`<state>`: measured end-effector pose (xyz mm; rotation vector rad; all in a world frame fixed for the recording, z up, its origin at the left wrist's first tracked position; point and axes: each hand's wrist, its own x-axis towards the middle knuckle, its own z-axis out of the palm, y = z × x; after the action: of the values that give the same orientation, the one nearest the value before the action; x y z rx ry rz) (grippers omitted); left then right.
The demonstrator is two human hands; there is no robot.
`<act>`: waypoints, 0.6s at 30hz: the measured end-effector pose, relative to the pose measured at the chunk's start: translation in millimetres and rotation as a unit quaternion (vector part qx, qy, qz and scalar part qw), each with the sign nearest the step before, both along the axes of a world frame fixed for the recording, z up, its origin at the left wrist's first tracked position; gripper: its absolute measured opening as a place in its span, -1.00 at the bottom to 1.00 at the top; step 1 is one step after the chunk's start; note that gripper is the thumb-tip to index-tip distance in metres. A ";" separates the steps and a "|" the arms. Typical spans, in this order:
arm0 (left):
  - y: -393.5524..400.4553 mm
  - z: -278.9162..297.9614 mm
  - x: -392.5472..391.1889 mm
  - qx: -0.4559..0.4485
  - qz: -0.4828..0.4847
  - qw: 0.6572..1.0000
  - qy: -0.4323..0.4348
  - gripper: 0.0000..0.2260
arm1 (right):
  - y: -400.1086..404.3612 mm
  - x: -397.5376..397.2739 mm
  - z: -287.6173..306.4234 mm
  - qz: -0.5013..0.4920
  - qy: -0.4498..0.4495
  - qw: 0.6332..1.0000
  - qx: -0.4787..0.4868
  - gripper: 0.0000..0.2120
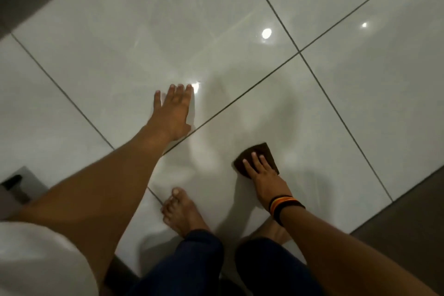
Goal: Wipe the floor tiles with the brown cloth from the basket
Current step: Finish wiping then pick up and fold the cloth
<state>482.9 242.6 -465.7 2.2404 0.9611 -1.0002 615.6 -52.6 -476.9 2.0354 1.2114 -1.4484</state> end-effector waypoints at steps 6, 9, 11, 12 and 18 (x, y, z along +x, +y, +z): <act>-23.7 110.0 -35.1 -0.208 0.251 0.942 -0.084 -0.29 | 52.6 8.3 127.8 -0.406 0.094 0.909 0.015 -0.59; -28.7 181.9 -34.9 -0.319 0.318 0.889 -0.081 -0.19 | 85.7 8.4 213.1 -0.558 0.203 0.805 0.014 -0.63; -25.2 234.7 -34.1 -0.367 0.357 0.855 -0.081 -0.28 | 105.6 7.7 271.9 -0.588 0.279 0.759 0.006 -0.65; -23.0 261.7 -35.1 -0.376 0.375 0.842 -0.091 -0.37 | 114.0 6.3 299.3 -0.596 0.307 0.742 -0.003 -0.62; -4.3 410.3 -71.8 -0.283 0.506 0.791 -0.193 -0.59 | 163.4 -20.6 434.0 -0.550 0.379 0.744 0.021 -0.42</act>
<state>411.1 238.4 -55.4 1.0580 1.2174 -0.2344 595.0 110.8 -42.9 2.3404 0.0108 -2.9975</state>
